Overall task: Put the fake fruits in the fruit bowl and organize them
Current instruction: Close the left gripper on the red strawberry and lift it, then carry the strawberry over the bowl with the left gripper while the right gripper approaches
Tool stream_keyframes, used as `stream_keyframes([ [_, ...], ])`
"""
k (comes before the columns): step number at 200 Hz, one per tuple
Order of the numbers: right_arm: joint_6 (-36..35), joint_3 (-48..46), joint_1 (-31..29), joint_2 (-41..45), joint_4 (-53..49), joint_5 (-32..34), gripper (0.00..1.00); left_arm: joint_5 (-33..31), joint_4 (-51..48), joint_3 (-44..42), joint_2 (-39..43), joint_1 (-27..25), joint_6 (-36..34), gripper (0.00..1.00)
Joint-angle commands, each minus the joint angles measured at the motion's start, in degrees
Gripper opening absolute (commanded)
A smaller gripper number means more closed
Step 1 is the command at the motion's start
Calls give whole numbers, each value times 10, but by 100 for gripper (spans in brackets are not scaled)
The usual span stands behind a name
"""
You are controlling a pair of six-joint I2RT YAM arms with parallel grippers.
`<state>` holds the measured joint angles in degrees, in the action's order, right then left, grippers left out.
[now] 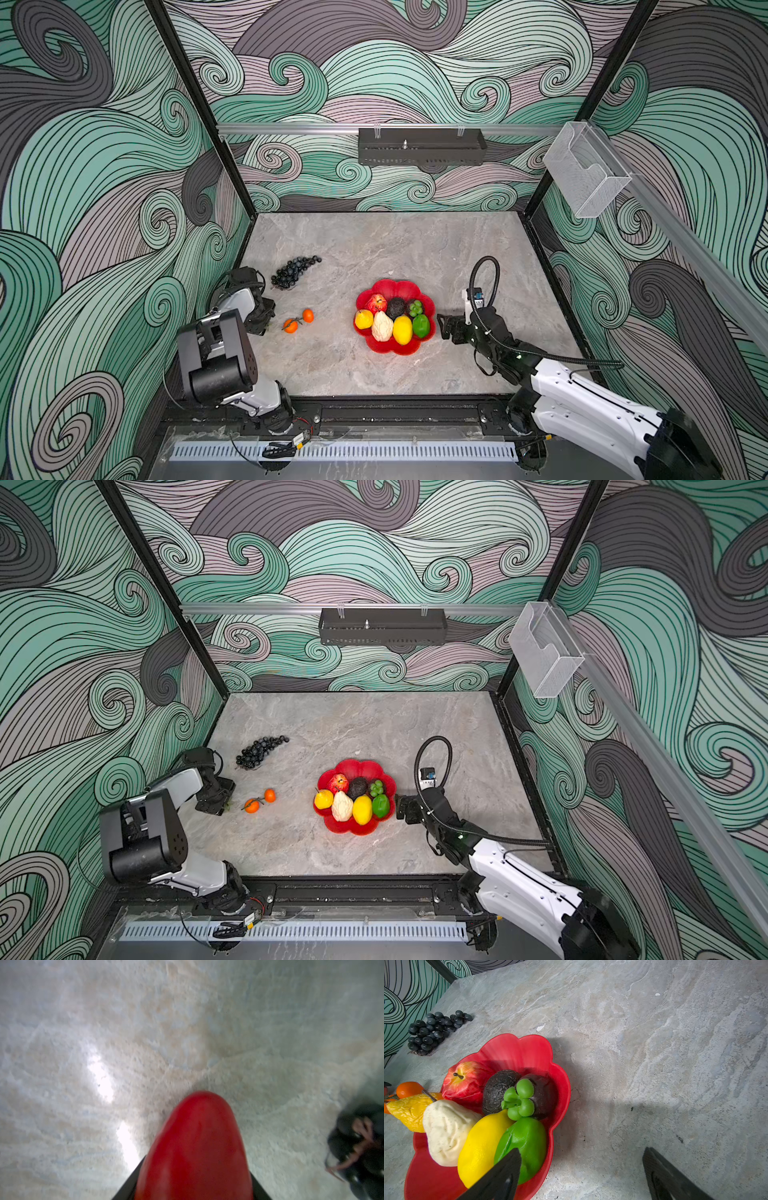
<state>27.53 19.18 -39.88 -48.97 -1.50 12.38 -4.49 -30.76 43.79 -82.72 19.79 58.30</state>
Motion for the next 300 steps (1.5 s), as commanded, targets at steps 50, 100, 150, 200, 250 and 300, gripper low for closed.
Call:
stream_keyframes([
  [50, 57, 49, -1, 11, 2, -109, 87, -10, -34, -13, 282, -218, 58, 46],
  [100, 107, 56, -56, -5, 105, -159, 78, 6, 26, 16, 241, -420, 136, 46],
  [150, 72, 50, -167, -47, 223, -105, 70, -14, 83, 62, 179, -555, 191, 46],
  [200, 72, 47, -197, -116, 324, -117, 43, -6, 118, 98, 121, -625, 216, 46],
  [250, 8, 50, -212, -134, 345, -72, 36, 11, 139, 109, 104, -661, 228, 47],
  [300, -24, 50, -221, -153, 376, -30, 32, 33, 164, 108, 86, -673, 252, 46],
])
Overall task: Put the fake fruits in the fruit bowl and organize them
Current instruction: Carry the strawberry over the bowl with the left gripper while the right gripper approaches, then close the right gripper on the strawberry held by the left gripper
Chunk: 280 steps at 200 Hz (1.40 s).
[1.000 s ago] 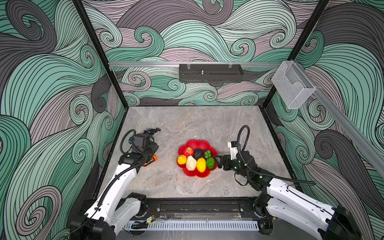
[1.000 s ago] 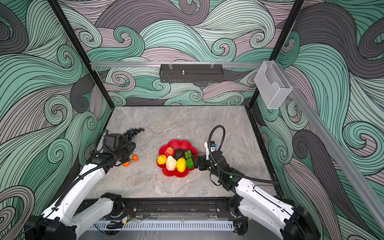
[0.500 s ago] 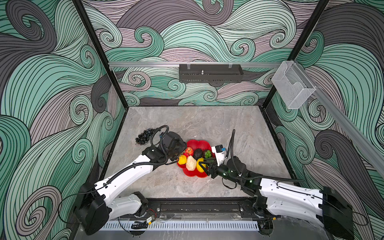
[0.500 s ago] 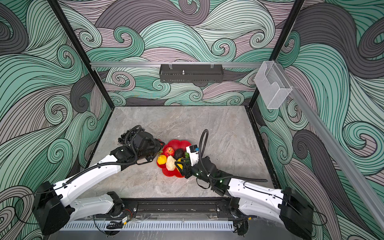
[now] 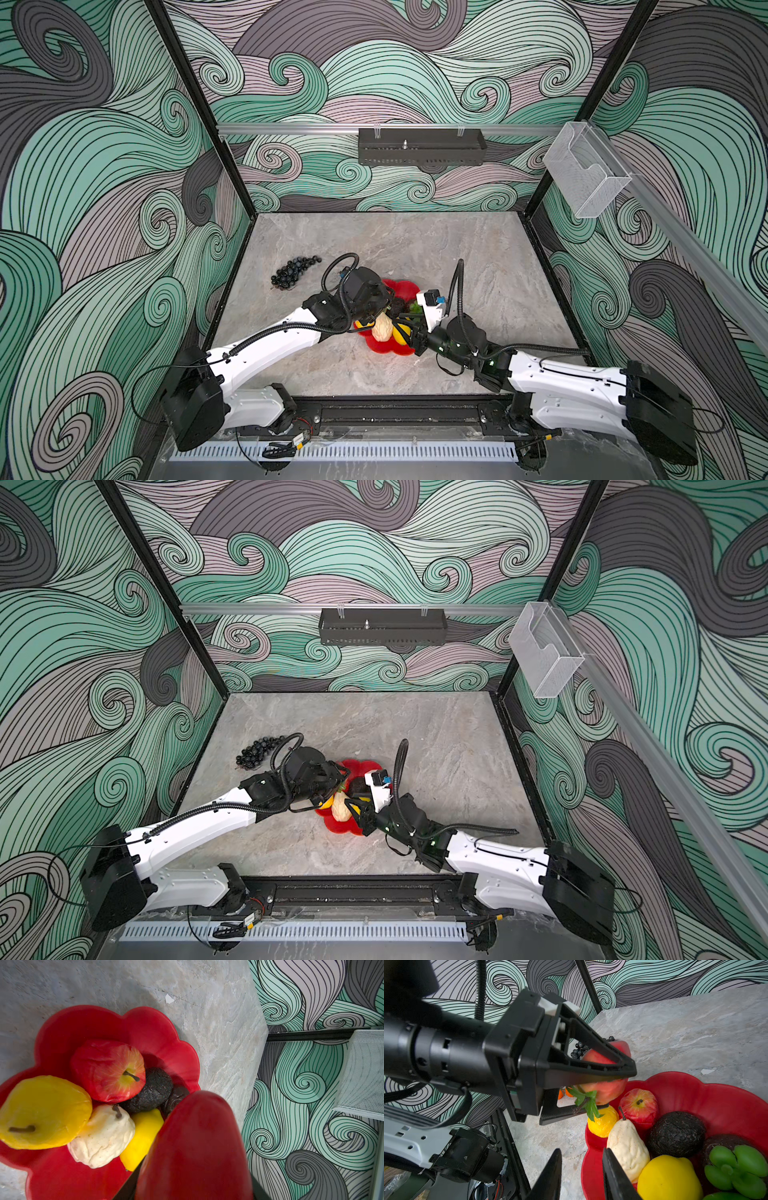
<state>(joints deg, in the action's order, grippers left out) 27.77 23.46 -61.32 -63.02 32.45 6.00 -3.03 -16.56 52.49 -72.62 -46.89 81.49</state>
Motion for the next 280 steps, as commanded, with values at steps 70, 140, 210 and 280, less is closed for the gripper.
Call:
stream_keyframes([
  [70, -106, 19, -35, -62, 71, 72, 26, 44, 41, 16, -20, -8, 36, 47],
  [140, -163, 21, -43, -76, 85, 114, 26, 63, 40, 4, -18, -8, 49, 47],
  [210, -190, 15, -47, -85, 97, 139, 25, 95, 41, 3, -29, -8, 52, 47],
  [280, -193, 17, -47, -91, 96, 161, 14, 101, 41, -2, -31, -12, 48, 47],
])
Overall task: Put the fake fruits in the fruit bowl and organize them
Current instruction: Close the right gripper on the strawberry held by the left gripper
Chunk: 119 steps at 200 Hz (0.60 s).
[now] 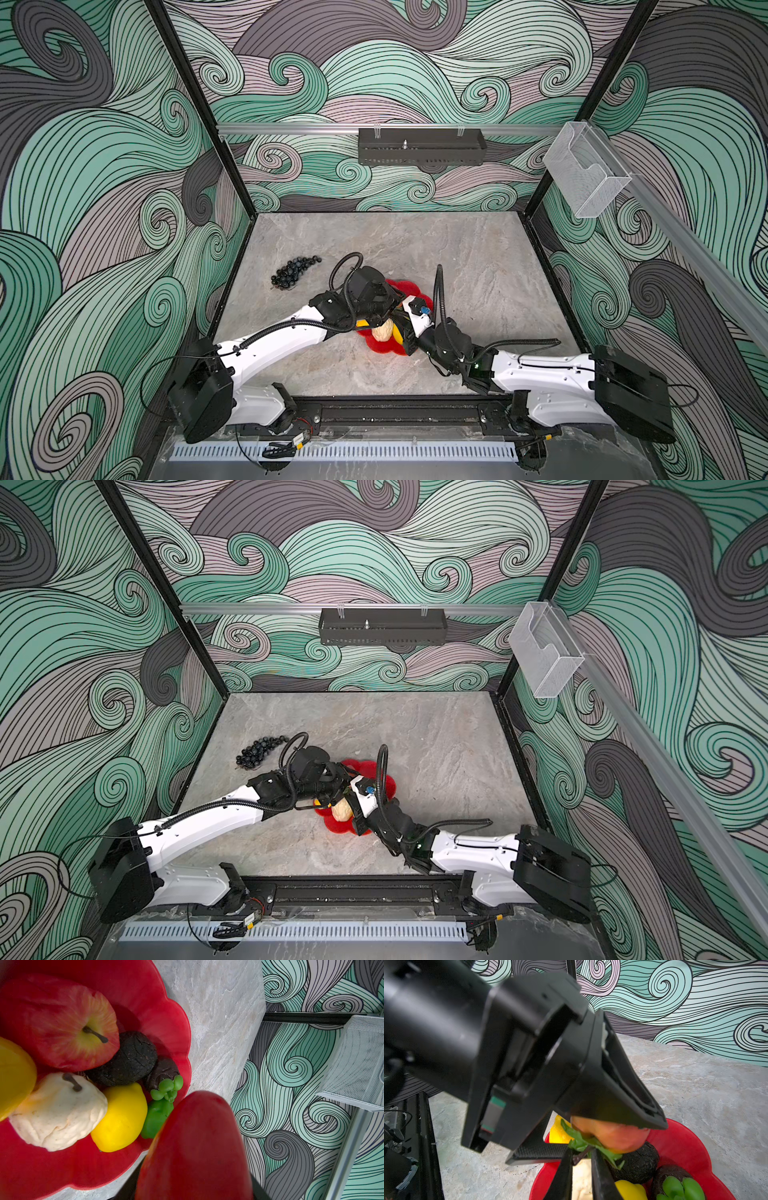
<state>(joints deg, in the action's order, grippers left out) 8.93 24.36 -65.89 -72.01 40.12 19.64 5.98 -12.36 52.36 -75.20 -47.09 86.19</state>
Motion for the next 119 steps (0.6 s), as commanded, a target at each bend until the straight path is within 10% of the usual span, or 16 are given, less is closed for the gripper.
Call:
stream_keyframes([
  [1, -4, 8, -1, -1, 19, 25, 14, 11, -2, -1, -5, -10, 1, 47],
  [119, 4, 2, -1, 24, 2, 64, 3, 11, -9, -2, -29, -14, -6, 47],
])
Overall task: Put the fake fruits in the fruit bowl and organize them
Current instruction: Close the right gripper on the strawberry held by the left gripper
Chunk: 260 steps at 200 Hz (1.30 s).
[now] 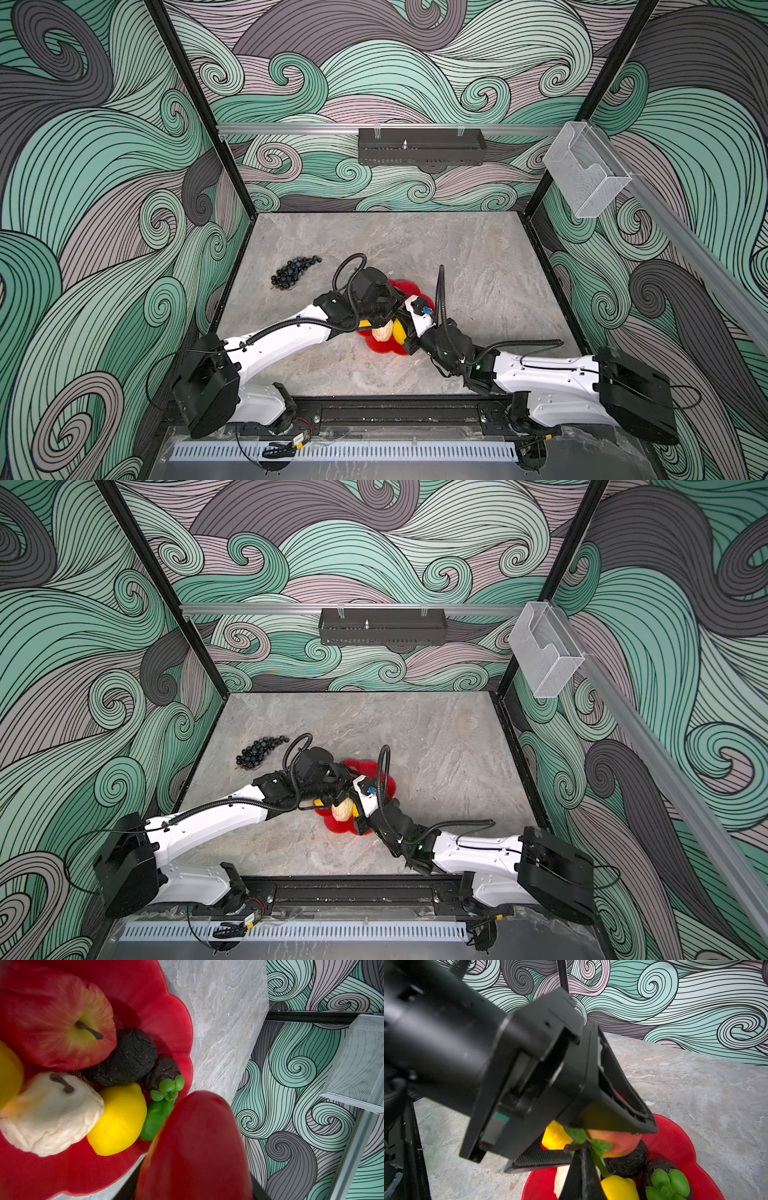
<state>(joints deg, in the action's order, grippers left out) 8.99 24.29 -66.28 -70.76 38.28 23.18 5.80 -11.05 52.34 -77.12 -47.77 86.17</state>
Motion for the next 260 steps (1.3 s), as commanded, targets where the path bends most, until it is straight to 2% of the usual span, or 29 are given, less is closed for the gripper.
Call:
stream_keyframes([
  [1, 3, 3, 3, 12, 20, 28, 3, 12, -22, -2, -9, -7, -5, 47],
  [20, 6, 4, 4, 11, 12, 30, 12, 13, -20, -2, -10, -7, -6, 47],
  [100, 5, 6, 3, 4, 9, 16, 35, 10, -23, 1, -11, -7, -9, 47],
  [125, 3, 8, 4, 4, 7, 16, 40, 12, -23, 2, -14, -8, -10, 47],
  [135, 4, 8, 4, 4, 4, 21, 37, 13, -22, 3, -14, -8, -10, 47],
  [182, 1, 8, 4, 7, -3, 35, 13, 12, -24, 4, -12, -8, -12, 47],
  [229, 3, 13, 3, 8, -17, 41, 0, 13, -22, 2, -14, -9, -10, 47],
  [260, 2, 12, 3, 15, -22, 44, 0, 13, -20, 2, -16, -10, -12, 48],
])
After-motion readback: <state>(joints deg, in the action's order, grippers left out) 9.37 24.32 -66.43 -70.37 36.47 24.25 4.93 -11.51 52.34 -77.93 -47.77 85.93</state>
